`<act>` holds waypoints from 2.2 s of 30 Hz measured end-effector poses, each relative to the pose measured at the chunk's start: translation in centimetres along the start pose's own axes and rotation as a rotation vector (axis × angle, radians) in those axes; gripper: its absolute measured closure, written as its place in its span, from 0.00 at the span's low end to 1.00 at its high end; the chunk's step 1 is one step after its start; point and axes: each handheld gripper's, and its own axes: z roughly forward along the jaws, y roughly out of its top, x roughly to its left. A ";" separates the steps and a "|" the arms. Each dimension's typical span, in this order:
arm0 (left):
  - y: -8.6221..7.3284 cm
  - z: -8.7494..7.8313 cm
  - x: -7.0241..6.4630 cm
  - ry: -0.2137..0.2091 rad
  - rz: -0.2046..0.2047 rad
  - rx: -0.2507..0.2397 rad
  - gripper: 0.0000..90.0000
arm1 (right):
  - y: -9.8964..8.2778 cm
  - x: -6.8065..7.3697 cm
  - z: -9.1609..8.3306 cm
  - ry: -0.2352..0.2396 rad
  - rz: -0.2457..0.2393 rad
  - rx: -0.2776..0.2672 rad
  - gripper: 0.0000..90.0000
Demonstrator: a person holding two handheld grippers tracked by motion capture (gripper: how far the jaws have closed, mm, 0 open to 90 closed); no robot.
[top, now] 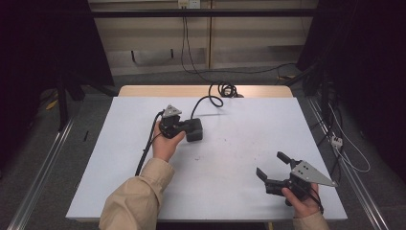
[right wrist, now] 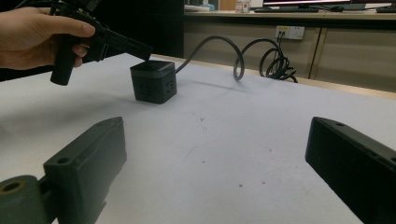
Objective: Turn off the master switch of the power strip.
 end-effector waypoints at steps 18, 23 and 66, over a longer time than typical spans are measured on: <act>0.9 -1.9 -1.3 -0.072 -0.036 -0.012 0.38 | 0.1 0.0 -0.2 -0.007 -0.006 -0.003 0.05; 0.7 -2.3 -1.8 -0.079 -0.030 -0.014 0.26 | 0.0 0.0 -0.1 -0.001 -0.003 -0.002 0.05; -6.8 -10.6 0.8 -0.064 -0.065 -0.017 0.14 | 0.1 0.3 0.2 0.005 -0.014 0.003 0.05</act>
